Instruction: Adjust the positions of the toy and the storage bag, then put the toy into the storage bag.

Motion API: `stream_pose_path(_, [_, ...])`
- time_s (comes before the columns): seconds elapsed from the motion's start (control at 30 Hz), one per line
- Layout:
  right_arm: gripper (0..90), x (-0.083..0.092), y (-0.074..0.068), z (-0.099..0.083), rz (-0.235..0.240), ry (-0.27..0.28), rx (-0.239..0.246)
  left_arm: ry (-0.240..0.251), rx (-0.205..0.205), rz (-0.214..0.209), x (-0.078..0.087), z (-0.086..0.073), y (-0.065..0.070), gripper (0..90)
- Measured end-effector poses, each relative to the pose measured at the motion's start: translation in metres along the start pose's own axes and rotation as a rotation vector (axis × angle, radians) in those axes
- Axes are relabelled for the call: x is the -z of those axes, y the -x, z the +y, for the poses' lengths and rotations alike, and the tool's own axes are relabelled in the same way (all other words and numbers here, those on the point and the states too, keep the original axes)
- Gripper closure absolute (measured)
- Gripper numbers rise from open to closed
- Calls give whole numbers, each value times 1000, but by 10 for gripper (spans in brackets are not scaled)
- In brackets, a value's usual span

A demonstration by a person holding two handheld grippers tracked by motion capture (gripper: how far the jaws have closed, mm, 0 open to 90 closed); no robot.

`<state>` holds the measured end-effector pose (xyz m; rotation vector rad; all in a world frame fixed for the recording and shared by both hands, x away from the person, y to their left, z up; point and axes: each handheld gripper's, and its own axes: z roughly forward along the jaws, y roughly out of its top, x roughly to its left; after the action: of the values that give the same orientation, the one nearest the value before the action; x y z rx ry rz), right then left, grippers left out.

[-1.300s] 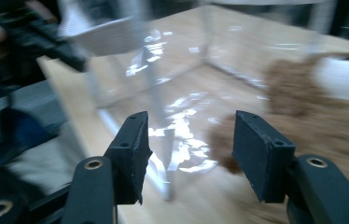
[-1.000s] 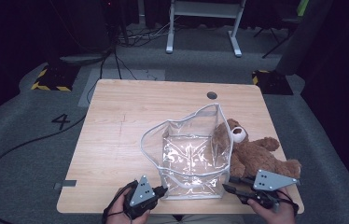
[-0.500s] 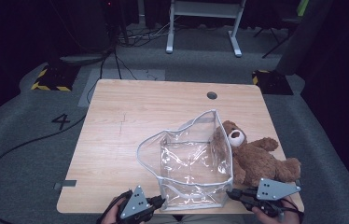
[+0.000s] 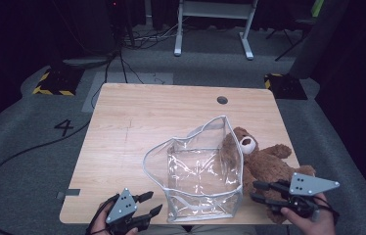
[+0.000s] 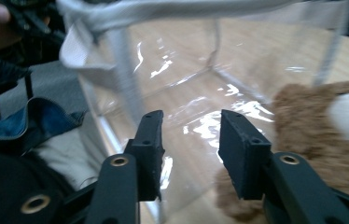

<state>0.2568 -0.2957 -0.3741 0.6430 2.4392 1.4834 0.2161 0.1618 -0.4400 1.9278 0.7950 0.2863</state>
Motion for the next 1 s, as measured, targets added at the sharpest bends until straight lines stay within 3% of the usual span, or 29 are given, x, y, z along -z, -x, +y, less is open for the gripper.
stream_pose_path(0.1, [571,5,8,3,-38,2,-17,-5,12,33,-4,-1,-9,458])
stream_pose_path(0.13, [560,7,17,4,-70,-7,-32,-11,18,50,-7,-2,-14,446])
stream_pose_path(0.2, [544,7,25,4,-97,-14,-38,-28,37,88,-15,-4,-26,435])
stream_pose_path(0.27, [541,7,28,4,-108,-18,-42,-33,45,99,-18,-5,-31,426])
stream_pose_path(0.33, [528,6,40,3,-141,-34,-64,-62,53,145,-25,-7,-43,397])
stream_pose_path(0.53, [511,4,58,-1,-182,-54,-96,-86,68,186,-28,-7,-62,368])
stream_pose_path(0.67, [490,6,67,-5,-206,-64,-125,-109,80,192,-26,-8,-74,362])
stream_pose_path(0.83, [437,5,76,-5,-236,-96,-141,-130,88,216,-27,-11,-84,353])
stream_pose_path(1.0, [395,-1,83,-2,-240,-134,-147,-180,84,235,-31,-19,-90,343])
